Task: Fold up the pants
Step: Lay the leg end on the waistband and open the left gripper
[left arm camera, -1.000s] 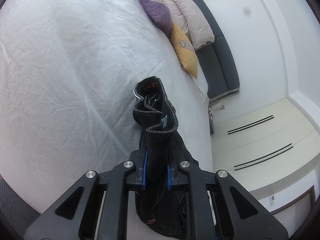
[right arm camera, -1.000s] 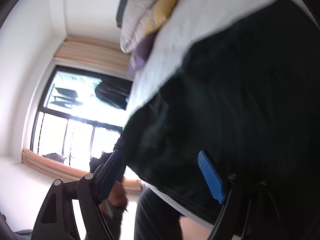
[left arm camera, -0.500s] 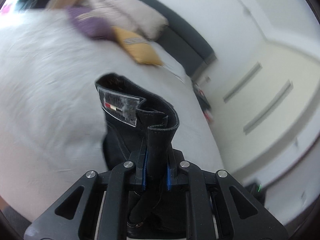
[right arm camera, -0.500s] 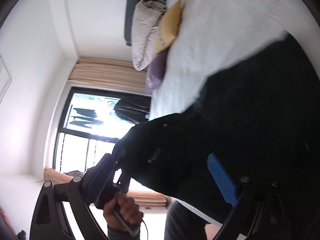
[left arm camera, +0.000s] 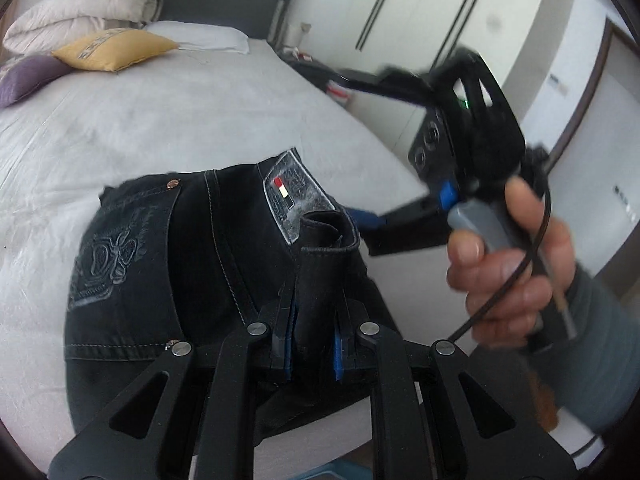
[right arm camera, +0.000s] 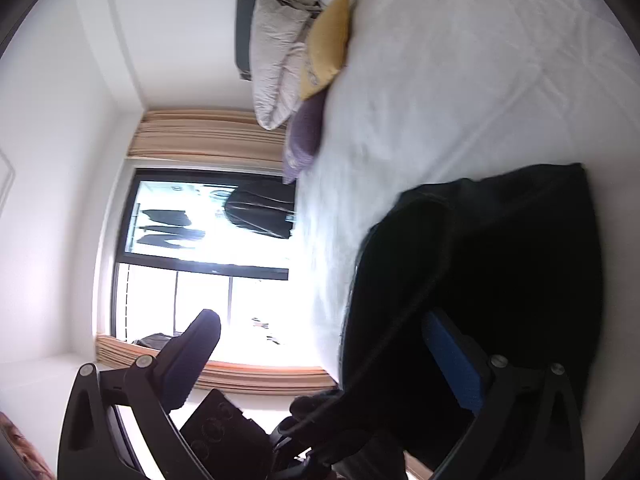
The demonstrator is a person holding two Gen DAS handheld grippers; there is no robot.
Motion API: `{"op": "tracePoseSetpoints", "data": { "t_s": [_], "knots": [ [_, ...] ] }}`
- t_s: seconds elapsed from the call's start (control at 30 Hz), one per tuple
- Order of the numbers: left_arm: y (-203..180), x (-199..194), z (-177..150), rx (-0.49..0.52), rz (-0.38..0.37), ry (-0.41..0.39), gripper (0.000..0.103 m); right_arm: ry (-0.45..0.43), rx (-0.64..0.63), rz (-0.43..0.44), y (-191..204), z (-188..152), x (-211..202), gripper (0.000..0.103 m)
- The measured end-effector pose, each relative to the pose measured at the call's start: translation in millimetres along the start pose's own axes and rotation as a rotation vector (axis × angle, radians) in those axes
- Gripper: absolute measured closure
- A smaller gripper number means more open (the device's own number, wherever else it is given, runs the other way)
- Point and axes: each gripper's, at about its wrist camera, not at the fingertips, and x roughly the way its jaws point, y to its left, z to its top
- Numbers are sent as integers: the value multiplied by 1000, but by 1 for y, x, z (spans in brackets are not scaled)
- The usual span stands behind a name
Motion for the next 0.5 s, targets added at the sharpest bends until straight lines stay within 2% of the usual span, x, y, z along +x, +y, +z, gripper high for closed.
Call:
{"op": "tracePoseSetpoints", "data": {
  "t_s": [0.13,0.17,0.23,0.4,0.5],
  "knots": [
    [-6,2,0,37,24,10,91,14,-58,-55,0,0,6,0],
    [-8,1,2,46,29,10,91,19,-66,-76,0,1,8,4],
    [-9,6,7,69,42,3,91,41,-73,-120,-4,5,13,18],
    [-22,16,4,97,55,8,91,63,-125,-211,-9,14,6,63],
    [-33,22,6,131,54,11,91,53,-135,-232,-13,19,-11,69]
  ]
}}
